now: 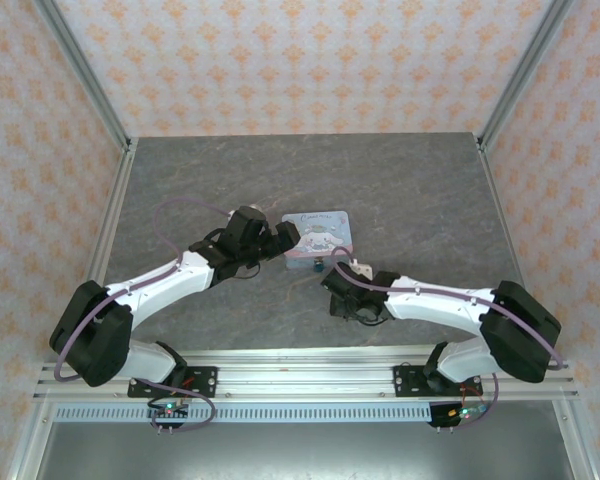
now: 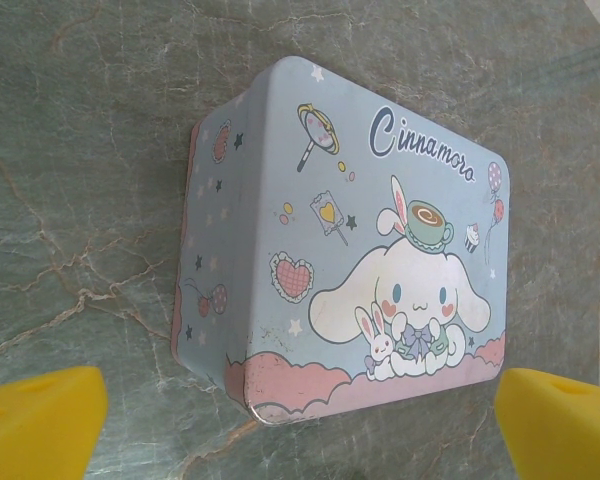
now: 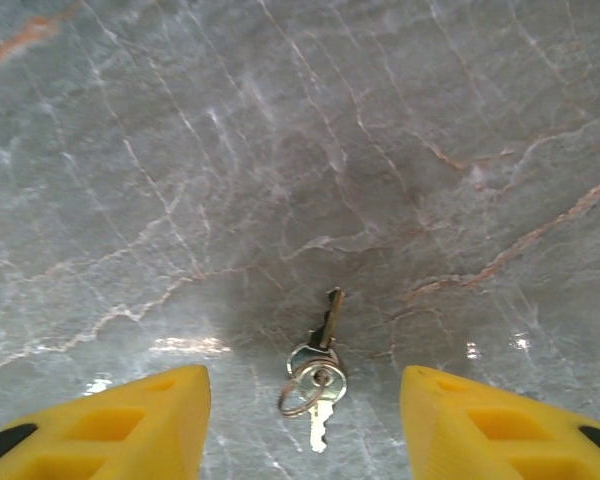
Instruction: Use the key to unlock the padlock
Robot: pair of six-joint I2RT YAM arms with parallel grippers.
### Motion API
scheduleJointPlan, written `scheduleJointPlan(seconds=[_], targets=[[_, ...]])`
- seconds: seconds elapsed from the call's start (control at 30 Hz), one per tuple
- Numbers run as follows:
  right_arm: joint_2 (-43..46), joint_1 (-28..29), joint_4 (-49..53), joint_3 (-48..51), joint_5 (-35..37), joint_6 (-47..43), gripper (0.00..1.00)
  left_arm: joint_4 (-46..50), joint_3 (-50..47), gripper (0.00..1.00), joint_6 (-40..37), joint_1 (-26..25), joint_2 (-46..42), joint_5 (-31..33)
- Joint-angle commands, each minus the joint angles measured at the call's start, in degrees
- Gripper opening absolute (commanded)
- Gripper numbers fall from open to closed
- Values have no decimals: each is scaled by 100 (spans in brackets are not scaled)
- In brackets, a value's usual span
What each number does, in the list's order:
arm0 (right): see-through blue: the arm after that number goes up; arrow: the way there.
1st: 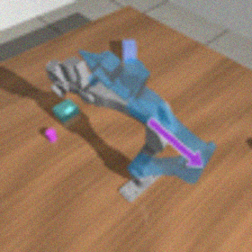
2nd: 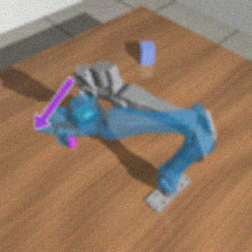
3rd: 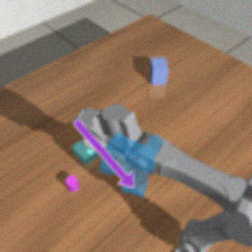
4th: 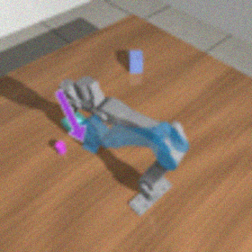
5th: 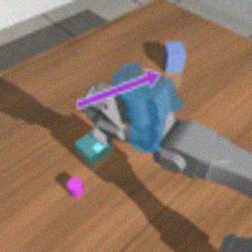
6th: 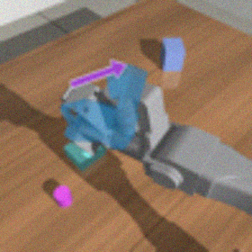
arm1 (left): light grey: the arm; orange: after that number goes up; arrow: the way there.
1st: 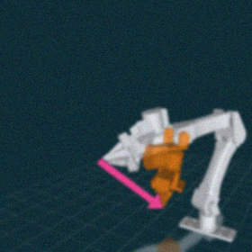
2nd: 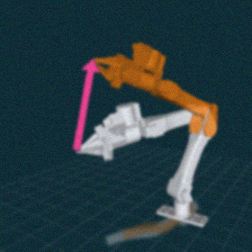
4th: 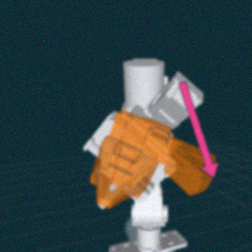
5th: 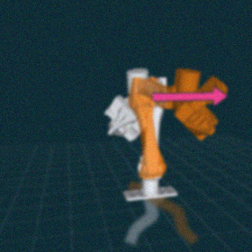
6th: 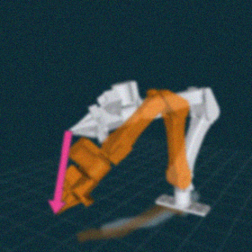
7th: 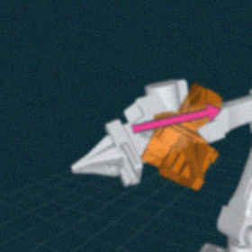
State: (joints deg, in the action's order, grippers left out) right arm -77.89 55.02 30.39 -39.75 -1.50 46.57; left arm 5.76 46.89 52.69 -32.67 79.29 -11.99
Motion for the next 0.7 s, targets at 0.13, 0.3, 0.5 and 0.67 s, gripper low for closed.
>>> scheduleJointPlan(seconds=[0.13, 0.3, 0.5, 0.67], targets=[[-211, -18, -13, -29, 82, 17, 44, -14, 92, 100, 93, -74, -24, 20], [-494, 6, -129, -102, 27, -20, 39, 3, 101, 100, 97, -73, -14, 23], [-743, 86, -130, -128, 126, -72, 25, -13, 112, 100, 106, -82, -7, 25], [-720, 140, -121, -92, 141, -71, 11, 1, 118, 100, 102, -84, -5, 30]])
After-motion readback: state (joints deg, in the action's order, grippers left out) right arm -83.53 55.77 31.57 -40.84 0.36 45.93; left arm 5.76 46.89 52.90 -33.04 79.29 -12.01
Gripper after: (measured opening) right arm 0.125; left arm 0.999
